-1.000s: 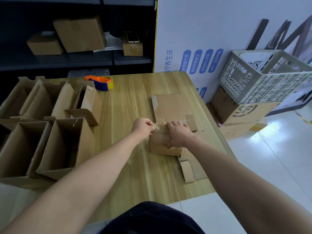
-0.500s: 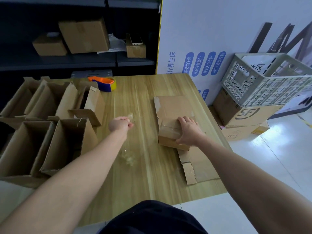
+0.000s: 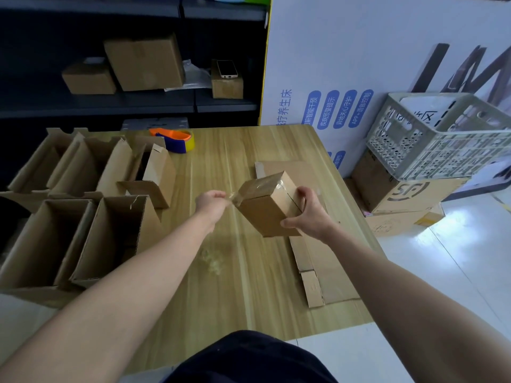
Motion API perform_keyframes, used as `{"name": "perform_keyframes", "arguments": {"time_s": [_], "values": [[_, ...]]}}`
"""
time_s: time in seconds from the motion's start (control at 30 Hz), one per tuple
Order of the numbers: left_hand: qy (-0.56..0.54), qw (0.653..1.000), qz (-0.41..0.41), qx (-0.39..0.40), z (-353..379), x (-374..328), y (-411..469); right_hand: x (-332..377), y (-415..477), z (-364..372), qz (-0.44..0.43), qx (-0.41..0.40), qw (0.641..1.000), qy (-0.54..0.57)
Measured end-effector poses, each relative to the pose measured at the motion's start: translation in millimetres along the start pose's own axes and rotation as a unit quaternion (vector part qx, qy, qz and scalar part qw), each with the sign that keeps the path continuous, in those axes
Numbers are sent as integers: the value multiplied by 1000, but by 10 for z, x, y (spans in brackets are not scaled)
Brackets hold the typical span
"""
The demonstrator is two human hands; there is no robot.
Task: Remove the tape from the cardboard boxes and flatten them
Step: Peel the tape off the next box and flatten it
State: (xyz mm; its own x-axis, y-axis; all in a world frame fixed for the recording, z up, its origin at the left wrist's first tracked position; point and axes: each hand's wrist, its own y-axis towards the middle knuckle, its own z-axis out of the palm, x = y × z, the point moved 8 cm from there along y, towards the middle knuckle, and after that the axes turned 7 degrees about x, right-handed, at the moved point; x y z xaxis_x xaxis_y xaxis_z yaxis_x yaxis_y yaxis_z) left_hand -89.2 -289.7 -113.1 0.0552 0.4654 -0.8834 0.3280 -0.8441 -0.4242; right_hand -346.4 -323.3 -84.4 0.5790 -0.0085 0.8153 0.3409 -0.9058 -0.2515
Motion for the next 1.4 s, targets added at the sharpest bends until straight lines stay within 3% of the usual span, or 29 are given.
{"name": "perform_keyframes", "arguments": {"time_s": [0.17,0.3,0.53,0.63,0.8,0.9,0.97,1.03,1.2,1.4], "values": [[-208,966,-77,135,245,15,-105,13,-3,62,-12,-22,1000,-9],[-257,958,-53,117,230,-78,-96,50,-26,251,-24,25,993,-116],[-4,995,17,103,206,-160,-66,-28,-54,555,36,194,979,-43],[89,989,53,102,257,-243,-74,153,4,424,22,146,988,-36],[229,957,122,129,424,-488,-142,605,149,316,-58,106,970,-210],[183,964,149,119,428,-579,-196,626,226,229,-17,72,974,-212],[62,982,150,98,335,-594,-212,594,239,133,8,29,990,-136],[43,980,180,72,231,-597,-215,516,235,12,40,-14,997,-66],[277,924,249,84,370,-561,-274,390,234,-84,89,-44,994,-39],[399,856,224,242,802,-284,-382,202,163,7,127,-32,991,-30]]}}
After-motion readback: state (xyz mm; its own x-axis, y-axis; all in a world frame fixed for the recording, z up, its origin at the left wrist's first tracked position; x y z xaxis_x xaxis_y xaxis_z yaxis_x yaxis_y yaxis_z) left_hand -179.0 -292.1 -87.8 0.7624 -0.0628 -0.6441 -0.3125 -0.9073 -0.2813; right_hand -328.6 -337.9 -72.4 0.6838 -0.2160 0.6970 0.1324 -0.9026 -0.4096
